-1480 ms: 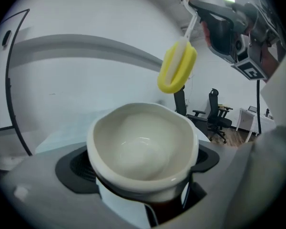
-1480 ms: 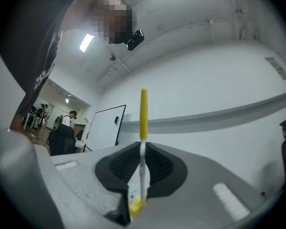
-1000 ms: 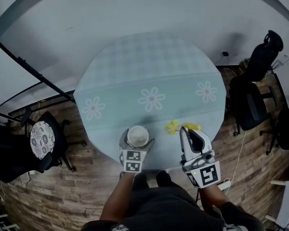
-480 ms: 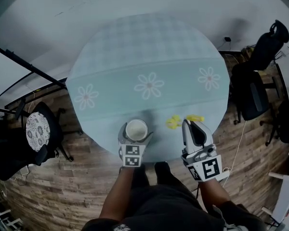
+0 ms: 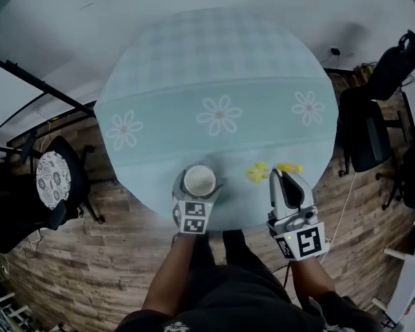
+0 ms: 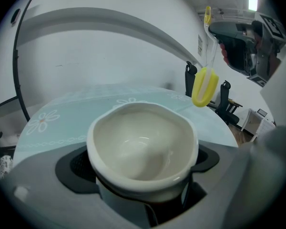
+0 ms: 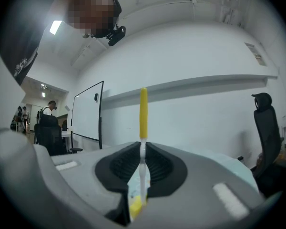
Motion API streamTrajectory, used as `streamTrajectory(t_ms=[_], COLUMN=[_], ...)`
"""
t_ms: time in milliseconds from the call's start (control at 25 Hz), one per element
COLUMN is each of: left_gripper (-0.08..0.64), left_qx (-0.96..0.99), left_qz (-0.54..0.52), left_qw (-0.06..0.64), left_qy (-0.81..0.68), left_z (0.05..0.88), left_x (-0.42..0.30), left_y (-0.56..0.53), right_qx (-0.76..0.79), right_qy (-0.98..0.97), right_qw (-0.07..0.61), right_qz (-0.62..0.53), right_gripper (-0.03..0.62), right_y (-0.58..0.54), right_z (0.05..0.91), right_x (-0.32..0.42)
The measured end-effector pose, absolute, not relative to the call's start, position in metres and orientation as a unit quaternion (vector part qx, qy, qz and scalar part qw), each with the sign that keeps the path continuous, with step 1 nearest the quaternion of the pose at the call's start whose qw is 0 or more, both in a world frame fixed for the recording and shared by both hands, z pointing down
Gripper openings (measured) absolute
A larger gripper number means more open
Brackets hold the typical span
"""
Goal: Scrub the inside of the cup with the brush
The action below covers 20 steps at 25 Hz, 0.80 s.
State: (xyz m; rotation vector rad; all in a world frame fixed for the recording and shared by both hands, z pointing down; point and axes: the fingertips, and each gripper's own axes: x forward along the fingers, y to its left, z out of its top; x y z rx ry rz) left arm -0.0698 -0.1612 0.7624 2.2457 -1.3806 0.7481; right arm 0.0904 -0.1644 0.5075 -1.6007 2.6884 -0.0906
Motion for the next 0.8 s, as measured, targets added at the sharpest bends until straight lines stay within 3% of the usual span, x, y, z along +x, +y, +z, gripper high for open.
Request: streamTrajectory(t_ms=[800], left_gripper=[0.565], left_qx=[0.788], left_qz=[0.287], left_qw=[0.211], left_qy=[-0.503], left_z=[0.786], left_x=[-0.059], left_y=[-0.153], right_qx=[-0.501], right_qy=[0.865], right_qw=[0.004], right_qz=[-0.032], right_gripper=[0.035], right_y=[-0.154], right_z=[0.511], right_x=[0.093])
